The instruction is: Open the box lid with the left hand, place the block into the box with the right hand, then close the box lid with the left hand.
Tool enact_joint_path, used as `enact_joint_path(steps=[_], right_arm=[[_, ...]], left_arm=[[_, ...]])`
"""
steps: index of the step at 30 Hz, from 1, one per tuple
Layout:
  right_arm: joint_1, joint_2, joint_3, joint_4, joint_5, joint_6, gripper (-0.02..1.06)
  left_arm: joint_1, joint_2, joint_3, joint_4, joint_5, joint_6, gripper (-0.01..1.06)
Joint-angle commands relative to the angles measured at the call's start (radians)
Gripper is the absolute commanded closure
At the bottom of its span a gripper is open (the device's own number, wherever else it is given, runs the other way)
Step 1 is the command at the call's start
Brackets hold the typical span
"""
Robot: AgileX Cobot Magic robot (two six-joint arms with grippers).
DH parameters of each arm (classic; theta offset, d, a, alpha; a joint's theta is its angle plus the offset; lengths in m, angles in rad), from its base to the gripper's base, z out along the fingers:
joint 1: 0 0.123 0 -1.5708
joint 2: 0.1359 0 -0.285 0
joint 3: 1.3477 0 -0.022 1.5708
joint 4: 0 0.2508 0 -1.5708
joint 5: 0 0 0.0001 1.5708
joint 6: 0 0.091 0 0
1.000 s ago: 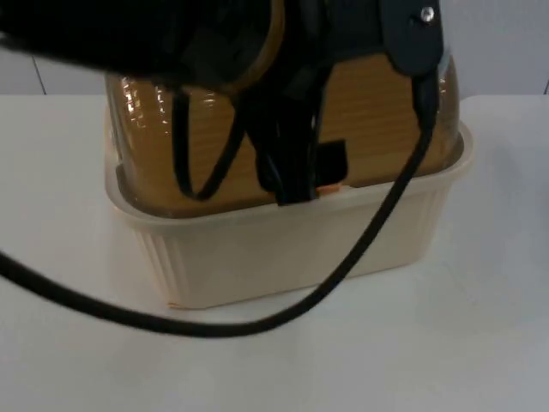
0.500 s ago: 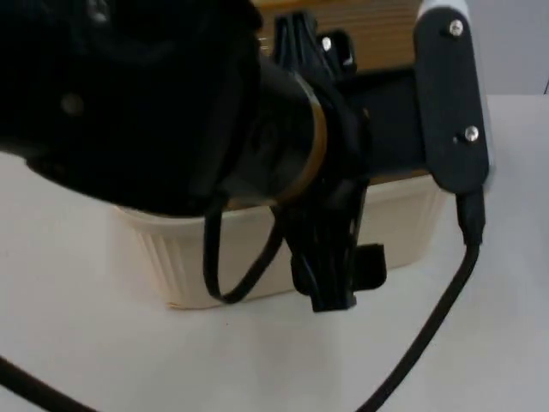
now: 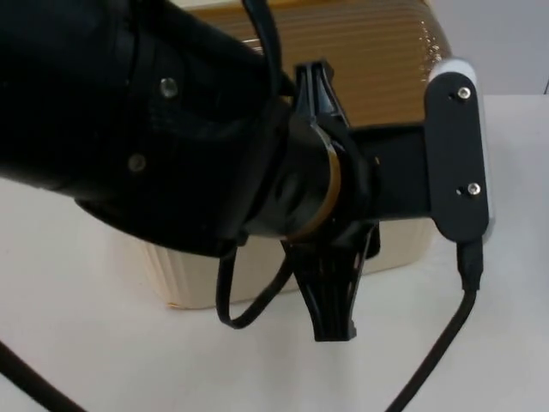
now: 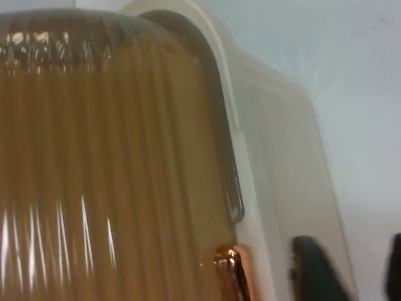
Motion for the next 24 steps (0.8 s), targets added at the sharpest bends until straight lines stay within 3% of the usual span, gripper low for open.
enact_joint_path(steps=[1, 4, 11, 24], right_arm=[[-0.006, -0.003, -0.005, -0.006, -0.009, -0.001, 0.06], [-0.006, -0.003, -0.005, -0.006, -0.009, -0.001, 0.06], [-0.006, -0.003, -0.005, -0.006, -0.004, -0.001, 0.06], [-0.006, -0.003, -0.005, -0.006, -0.004, -0.001, 0.06]], left_arm=[[0.000, 0.003, 0.002, 0.036, -0.002, -0.010, 0.97], [0.011, 0.003, 0.002, 0.056, -0.009, -0.010, 1.05], [0.095, 0.003, 0.002, 0.060, -0.042, -0.019, 1.05], [0.098, 0.039, 0.000, 0.010, -0.062, -0.013, 1.05]])
